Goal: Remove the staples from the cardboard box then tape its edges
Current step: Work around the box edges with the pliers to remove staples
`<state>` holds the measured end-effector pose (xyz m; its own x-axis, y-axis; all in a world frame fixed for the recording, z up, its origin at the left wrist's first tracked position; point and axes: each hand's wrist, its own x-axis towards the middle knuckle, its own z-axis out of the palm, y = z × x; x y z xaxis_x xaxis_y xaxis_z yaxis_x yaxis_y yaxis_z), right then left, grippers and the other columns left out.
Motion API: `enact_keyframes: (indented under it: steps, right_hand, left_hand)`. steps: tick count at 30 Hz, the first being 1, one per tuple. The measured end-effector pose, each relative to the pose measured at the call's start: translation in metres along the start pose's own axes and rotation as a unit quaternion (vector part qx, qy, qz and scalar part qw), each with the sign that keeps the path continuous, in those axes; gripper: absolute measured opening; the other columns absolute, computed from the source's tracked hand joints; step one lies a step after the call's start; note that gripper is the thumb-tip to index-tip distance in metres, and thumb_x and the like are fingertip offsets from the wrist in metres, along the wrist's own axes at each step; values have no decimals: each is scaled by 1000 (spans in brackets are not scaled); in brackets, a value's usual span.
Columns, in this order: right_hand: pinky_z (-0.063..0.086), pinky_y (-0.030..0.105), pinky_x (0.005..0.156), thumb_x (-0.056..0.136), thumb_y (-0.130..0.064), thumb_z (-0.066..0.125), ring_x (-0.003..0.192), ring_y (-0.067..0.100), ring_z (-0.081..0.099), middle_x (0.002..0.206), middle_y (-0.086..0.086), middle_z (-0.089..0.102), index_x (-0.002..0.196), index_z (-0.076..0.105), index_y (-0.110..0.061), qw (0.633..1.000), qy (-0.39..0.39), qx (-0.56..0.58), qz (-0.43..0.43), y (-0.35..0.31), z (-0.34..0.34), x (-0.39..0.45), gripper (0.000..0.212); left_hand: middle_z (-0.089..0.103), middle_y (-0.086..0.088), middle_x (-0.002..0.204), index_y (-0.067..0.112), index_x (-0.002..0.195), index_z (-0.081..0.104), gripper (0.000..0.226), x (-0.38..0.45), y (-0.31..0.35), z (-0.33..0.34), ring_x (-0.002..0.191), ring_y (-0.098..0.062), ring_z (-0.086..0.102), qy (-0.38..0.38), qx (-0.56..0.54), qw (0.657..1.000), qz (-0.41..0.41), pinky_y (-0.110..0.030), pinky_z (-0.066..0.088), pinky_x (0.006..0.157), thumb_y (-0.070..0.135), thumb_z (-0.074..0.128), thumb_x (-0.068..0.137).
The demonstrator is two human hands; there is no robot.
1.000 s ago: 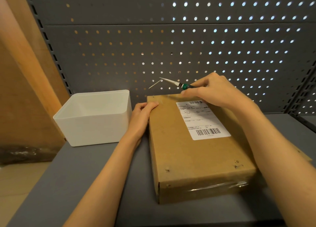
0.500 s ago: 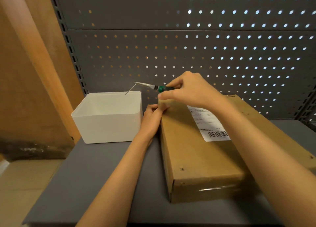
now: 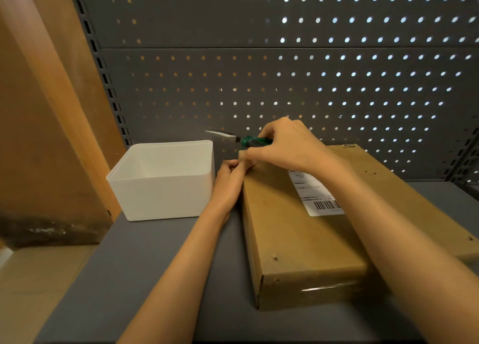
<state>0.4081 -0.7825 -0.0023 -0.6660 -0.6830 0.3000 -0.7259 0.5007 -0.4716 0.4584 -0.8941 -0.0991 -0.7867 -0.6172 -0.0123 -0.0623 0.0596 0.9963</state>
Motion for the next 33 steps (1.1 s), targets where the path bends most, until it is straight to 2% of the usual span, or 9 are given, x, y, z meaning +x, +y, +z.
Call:
enact_keyframes:
  steps: [3,6,11,14,18,21,24,29,33]
  right_hand:
    - [31,24,49,68,-30,67,53,10,38,58,2,46,86,69,-1,997,1,67,45,6,-16,-5,34]
    - [35,26,53,68,-24,68,57,11,41,65,4,50,91,69,-6,992,5,94,84,21,-36,-15,28]
    - [39,24,50,71,-35,69,56,8,48,67,-4,58,89,63,-19,992,55,30,109,61,-62,-35,25]
    - [46,31,61,72,-45,70,74,18,54,82,-2,58,90,58,-20,988,78,-33,131,86,-74,-45,33]
    - [35,32,69,77,-47,65,93,24,51,98,2,50,106,56,-17,969,114,-156,156,116,-86,-54,43]
    - [39,39,81,78,-43,63,103,34,51,110,9,51,113,55,-15,959,107,-207,162,130,-89,-58,45]
    - [37,43,90,77,-40,65,109,37,48,117,10,50,117,54,-15,950,97,-242,172,140,-92,-61,49]
    - [34,43,91,74,-38,69,111,38,45,120,10,48,118,53,-15,943,86,-277,160,154,-97,-67,52]
    - [33,41,90,73,-40,69,109,35,45,118,8,47,116,53,-15,941,81,-301,131,161,-99,-70,52]
  left_hand:
    - [58,10,100,22,113,51,44,0,1,-1,92,-7,58,2,-2,1000,0,-26,46,71,50,59,80]
    - [59,9,100,22,113,53,41,1,1,-1,89,-5,57,9,-2,1000,-1,-22,41,64,48,60,81]
    - [65,-1,105,16,117,57,44,1,2,-2,94,-15,63,-3,-17,1000,-19,-27,47,71,43,61,83]
    - [65,-4,113,14,120,57,45,0,7,-1,99,-18,63,-14,-22,999,-20,-28,49,79,39,62,84]
    - [51,4,126,18,134,44,62,-2,21,0,111,-13,51,50,102,991,76,-26,41,87,34,69,80]
    - [47,4,137,26,134,43,61,-3,46,1,122,-15,45,13,266,949,171,-28,36,90,41,67,80]
    - [47,2,138,26,133,44,60,-2,72,18,122,-16,46,-67,403,891,199,-26,35,88,47,63,80]
    - [49,-1,135,18,133,45,65,1,95,64,120,-18,49,-160,510,817,215,-30,42,92,51,62,80]
    - [55,-2,122,17,128,47,66,12,101,91,105,-20,55,-170,570,779,201,-40,48,91,60,56,79]
